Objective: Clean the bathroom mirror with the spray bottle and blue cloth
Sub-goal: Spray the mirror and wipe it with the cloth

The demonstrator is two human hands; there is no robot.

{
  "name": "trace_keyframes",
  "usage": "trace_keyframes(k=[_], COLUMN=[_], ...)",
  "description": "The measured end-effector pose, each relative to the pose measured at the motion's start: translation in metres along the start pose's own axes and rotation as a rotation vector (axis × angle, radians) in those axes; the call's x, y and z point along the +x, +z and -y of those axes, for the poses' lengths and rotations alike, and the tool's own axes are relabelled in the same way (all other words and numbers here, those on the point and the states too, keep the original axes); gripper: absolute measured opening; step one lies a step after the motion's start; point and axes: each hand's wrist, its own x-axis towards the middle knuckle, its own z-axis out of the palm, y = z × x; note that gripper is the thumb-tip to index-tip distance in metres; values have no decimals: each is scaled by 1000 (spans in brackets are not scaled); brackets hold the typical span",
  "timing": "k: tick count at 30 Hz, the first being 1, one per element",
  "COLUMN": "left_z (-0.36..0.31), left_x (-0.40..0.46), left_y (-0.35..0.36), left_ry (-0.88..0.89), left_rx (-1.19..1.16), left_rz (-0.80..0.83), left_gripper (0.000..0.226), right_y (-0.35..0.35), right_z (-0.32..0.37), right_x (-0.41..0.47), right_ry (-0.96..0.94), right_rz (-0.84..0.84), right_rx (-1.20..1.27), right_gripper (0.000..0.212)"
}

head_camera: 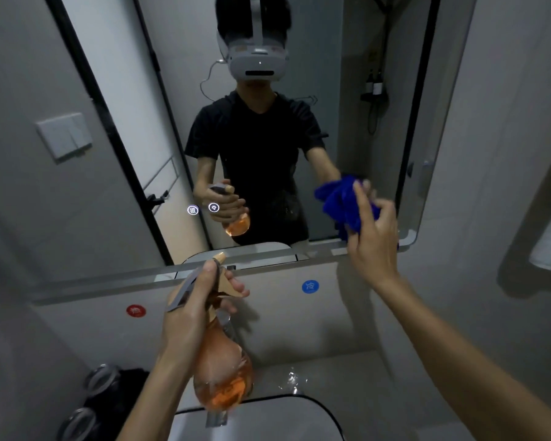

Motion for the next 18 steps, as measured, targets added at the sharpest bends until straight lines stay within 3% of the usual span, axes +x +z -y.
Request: trace_keyframes(k=[2, 7, 9, 13, 16, 18], left_z=[-1, -6, -9, -14, -16, -15], left_x=[4, 14, 18, 24, 25, 24], left_y=[-8, -27, -32, -36, -38, -40], left_ry=[6, -15, -6, 11, 22, 28], left_rx=[3, -45, -61, -66, -69, -74], left_rz=[23, 45, 53, 50, 49, 45], left_gripper=[46, 47, 47, 48, 55, 54], right_y=[-5, 18, 46, 96, 99, 83], right_z=[25, 83, 92, 64, 27, 8], right_x=[39, 91, 66, -45, -89, -76], right_ry=[25, 29, -77, -381, -472, -448], right_rz=[-133, -352, -296, 69, 102, 107], right_rx=[65, 29, -63, -275, -316, -290], right_gripper=[64, 69, 72, 91, 62, 69])
